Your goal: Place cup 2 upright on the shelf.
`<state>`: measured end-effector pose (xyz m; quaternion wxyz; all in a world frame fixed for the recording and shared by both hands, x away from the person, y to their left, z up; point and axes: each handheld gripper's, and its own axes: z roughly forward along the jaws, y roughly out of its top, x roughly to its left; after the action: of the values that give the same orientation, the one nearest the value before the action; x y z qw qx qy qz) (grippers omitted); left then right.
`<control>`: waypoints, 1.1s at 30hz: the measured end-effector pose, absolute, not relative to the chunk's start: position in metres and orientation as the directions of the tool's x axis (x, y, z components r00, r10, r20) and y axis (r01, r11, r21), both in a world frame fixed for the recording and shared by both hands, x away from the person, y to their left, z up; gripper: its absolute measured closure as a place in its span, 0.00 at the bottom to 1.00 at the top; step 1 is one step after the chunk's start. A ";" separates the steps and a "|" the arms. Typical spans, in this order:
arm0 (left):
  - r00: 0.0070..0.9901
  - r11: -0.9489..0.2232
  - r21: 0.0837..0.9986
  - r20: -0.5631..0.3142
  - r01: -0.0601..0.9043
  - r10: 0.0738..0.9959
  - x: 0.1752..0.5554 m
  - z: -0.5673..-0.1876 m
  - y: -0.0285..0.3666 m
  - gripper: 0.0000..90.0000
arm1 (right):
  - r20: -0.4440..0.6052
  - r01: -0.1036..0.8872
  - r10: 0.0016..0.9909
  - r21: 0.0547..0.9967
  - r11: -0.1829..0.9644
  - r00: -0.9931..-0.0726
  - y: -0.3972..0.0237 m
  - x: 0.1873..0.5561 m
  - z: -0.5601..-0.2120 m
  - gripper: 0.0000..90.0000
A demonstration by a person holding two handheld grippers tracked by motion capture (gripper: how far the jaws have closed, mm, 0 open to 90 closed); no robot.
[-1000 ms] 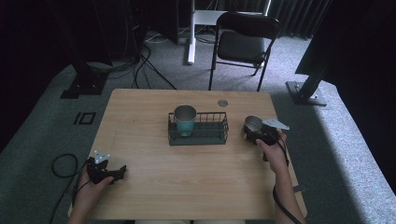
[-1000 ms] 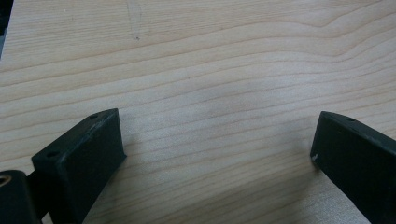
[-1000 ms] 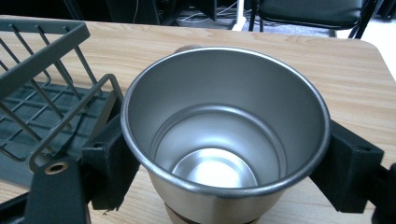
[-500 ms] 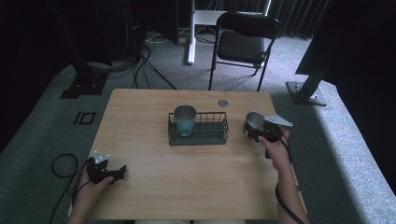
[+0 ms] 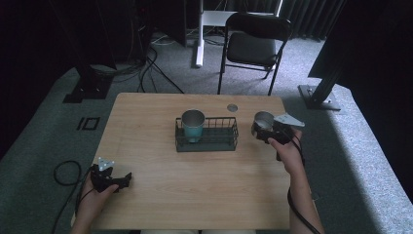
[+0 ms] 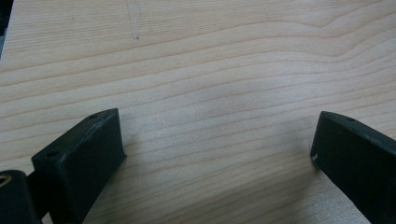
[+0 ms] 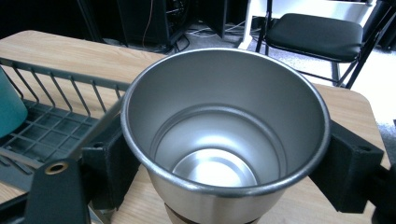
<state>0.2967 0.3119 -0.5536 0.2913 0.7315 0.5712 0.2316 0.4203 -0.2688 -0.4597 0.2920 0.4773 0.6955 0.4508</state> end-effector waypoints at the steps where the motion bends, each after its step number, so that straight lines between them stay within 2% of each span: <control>1: 0.240 -0.178 0.691 0.006 0.701 0.971 0.297 -0.554 0.312 0.03 | 0.024 0.400 0.925 0.906 0.140 -0.379 -0.268 0.421 -0.458 0.20; 14: 0.240 -0.178 0.691 0.006 0.701 0.971 0.297 -0.554 0.312 0.03 | 0.010 0.377 0.909 0.912 0.163 -0.416 -0.249 0.423 -0.438 0.20; 33: 0.240 -0.178 0.691 0.006 0.701 0.971 0.297 -0.554 0.312 0.03 | 0.013 0.354 0.884 0.919 0.174 -0.468 -0.223 0.424 -0.426 0.20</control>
<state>0.2967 0.3119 -0.5536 0.2913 0.7316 0.5712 0.2315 0.4242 -0.2230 -0.4259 0.2790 0.4338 0.7134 0.4742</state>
